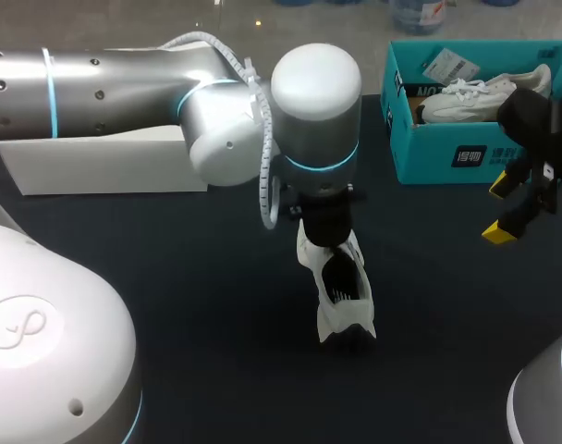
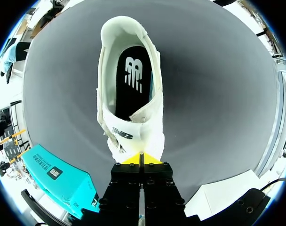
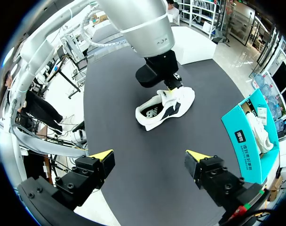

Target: Take the shoe out of the shoebox, open the shoe tongue, remove and reinsert the insole, then place the shoe into the shoebox

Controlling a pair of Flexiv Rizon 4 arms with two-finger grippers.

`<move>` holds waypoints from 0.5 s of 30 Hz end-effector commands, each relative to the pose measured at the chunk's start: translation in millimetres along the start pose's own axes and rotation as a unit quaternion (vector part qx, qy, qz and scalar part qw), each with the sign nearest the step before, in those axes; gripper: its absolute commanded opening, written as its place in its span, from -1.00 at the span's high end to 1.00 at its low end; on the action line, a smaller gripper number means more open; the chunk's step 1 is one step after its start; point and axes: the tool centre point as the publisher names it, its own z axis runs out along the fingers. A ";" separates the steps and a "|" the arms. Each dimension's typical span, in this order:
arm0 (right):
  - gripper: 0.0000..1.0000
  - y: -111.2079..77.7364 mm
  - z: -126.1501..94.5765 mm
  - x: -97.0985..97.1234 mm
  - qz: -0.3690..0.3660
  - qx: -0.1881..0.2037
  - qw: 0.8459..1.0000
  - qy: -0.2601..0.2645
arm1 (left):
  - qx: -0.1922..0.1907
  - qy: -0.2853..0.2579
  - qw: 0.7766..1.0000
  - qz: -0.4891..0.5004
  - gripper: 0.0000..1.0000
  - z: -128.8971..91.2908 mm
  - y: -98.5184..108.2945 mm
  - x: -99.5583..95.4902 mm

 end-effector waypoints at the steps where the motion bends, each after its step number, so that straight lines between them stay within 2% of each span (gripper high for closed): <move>1: -1.00 0.8 0.9 -1.8 0.000 0.002 1.000 0.001 | -0.006 -0.003 1.000 -0.003 1.00 -10.4 6.4 9.5; 8: -1.00 0.8 0.9 -1.8 0.000 0.002 1.000 0.001 | -0.015 -0.001 1.000 -0.013 1.00 -14.3 19.4 18.1; 15: -1.00 0.8 0.9 -1.8 0.000 0.002 1.000 0.001 | -0.013 0.007 1.000 -0.010 1.00 -8.0 16.8 14.5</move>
